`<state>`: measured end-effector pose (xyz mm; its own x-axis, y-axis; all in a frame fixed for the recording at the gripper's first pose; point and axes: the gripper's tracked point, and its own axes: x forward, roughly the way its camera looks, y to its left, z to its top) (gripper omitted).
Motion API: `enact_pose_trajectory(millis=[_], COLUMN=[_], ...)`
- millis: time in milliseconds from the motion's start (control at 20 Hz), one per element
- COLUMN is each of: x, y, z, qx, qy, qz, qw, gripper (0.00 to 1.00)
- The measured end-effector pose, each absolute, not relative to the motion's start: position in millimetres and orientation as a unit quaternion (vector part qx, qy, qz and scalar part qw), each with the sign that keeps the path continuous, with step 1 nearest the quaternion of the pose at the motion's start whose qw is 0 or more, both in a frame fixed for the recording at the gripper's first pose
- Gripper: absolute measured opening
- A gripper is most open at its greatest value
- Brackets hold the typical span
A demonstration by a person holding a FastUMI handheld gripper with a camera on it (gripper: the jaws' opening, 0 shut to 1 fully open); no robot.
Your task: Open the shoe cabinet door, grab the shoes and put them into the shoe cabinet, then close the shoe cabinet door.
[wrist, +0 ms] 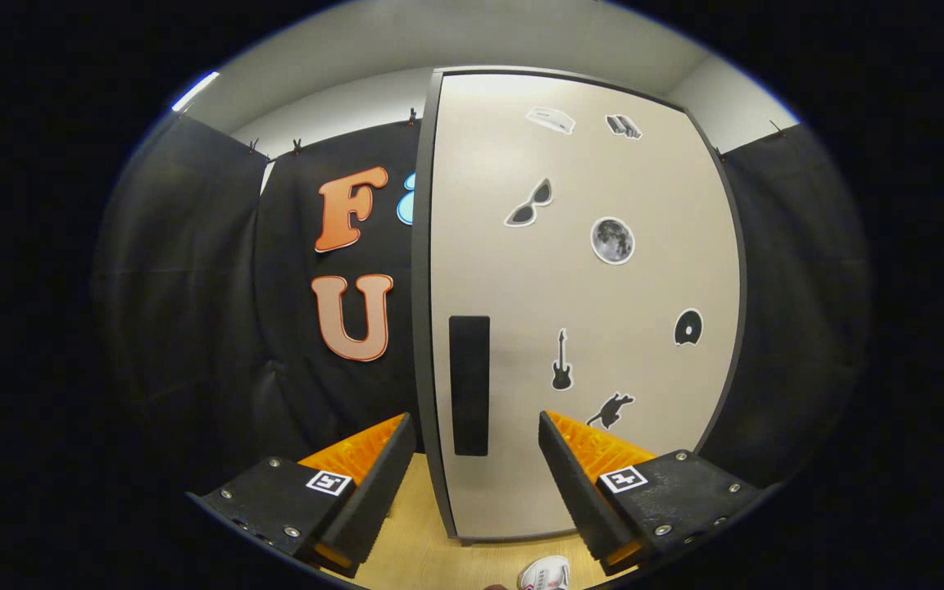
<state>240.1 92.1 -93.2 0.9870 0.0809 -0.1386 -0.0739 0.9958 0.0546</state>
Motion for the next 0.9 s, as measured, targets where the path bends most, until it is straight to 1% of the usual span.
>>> enact_pose_trajectory(millis=[300, 550, 650, 700, 750, 800, 850, 900], x=[278, 296, 298, 298, 298, 299, 299, 299], y=[97, 103, 101, 103, 104, 103, 103, 103], z=[-100, -107, -109, -108, -106, -105, -105, -105], qx=[0.026, 0.022, 0.014, 0.013, 0.014, 0.016, 0.020, 0.025], qy=[0.068, 0.070, 0.070, 0.066, 0.062, 0.059, 0.059, 0.060], qz=[0.030, 0.030, 0.024, 0.025, 0.027, 0.023, 0.025, 0.026], qw=[0.997, 0.997, 0.997, 0.997, 0.998, 0.998, 0.998, 0.998], gripper=[0.94, 0.94, 0.89, 0.81, 0.77, 0.68, 0.63, 0.50])
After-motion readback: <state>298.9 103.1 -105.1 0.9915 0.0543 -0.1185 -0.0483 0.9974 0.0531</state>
